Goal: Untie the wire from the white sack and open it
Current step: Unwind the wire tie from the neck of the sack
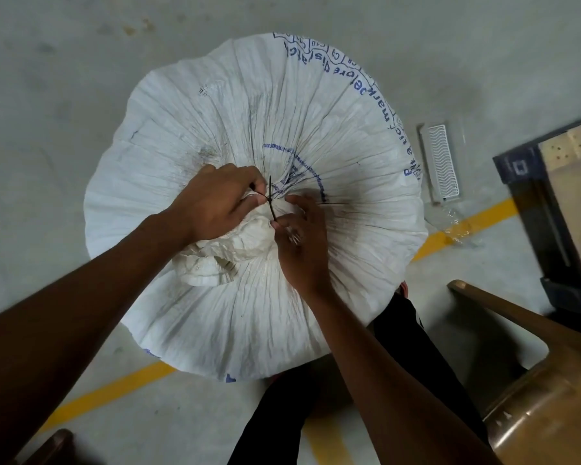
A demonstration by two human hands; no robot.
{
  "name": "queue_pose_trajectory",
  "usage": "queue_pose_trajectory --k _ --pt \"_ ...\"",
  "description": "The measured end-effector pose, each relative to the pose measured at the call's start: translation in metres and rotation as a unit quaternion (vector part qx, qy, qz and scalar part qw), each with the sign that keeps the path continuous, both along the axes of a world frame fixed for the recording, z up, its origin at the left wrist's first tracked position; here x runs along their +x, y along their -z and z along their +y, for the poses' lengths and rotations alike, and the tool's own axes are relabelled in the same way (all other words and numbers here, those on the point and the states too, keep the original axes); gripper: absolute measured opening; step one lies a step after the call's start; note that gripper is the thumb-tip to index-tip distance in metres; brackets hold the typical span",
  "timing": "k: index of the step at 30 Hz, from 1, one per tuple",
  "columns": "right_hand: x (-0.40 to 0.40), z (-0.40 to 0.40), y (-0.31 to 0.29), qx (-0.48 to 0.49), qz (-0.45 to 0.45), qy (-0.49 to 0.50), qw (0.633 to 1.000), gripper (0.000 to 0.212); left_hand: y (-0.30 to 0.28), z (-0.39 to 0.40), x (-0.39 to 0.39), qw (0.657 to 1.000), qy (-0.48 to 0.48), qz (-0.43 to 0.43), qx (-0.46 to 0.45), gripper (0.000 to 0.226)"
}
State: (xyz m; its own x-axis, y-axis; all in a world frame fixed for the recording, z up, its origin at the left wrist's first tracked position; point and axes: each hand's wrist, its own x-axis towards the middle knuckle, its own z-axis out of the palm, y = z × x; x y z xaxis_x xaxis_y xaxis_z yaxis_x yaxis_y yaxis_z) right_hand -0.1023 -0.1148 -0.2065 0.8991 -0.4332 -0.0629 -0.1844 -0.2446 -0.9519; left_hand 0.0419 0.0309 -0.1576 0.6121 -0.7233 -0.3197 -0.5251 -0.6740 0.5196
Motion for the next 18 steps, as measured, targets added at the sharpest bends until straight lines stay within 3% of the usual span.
queue_pose_trajectory --k 4,7,11,18 --pt "-0.006 -0.01 -0.012 0.04 0.01 -0.04 0.998 0.018 0.002 -0.005 -0.004 1.0 -0.023 -0.008 -0.002 0.014" --pt "-0.016 -0.019 -0.012 0.052 0.017 -0.036 0.998 0.01 0.003 -0.007 -0.007 1.0 -0.013 -0.027 0.005 0.019" --pt "-0.029 -0.028 -0.018 0.107 0.049 0.017 0.993 0.02 0.0 -0.007 -0.009 0.999 -0.001 -0.029 0.027 0.028" --pt "-0.019 -0.047 -0.031 0.289 0.081 0.127 0.945 0.026 -0.01 -0.015 -0.01 0.998 0.022 -0.044 0.032 0.037"
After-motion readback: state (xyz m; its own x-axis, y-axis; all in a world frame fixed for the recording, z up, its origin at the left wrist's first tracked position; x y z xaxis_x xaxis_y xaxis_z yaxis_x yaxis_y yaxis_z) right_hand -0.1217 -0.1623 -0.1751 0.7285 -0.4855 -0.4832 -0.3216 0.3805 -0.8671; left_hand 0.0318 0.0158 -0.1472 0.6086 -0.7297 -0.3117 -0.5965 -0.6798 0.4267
